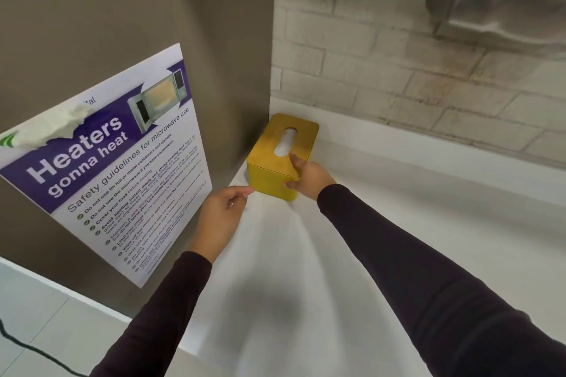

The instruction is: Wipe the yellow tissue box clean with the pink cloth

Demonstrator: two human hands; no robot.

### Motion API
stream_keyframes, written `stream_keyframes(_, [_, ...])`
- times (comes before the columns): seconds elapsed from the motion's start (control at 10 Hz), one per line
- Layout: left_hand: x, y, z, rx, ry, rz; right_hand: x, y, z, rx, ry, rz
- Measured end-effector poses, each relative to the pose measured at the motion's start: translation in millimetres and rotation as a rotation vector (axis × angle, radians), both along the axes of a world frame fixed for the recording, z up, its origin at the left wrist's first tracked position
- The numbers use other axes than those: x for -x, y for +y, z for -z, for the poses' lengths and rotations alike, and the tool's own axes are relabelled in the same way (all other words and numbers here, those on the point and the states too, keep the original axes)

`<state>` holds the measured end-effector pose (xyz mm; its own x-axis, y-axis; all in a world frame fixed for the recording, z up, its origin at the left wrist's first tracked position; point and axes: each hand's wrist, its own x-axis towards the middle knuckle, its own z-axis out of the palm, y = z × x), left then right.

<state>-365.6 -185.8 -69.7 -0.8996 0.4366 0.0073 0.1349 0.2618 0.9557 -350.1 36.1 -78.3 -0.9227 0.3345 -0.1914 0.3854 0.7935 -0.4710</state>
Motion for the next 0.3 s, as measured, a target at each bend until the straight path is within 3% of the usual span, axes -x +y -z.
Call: stream_keyframes(0.3, [19.0,40.3,-23.7,0.117,0.102,0.205,-22.8,19.2,-42.1,-0.190,0.026,-0.009])
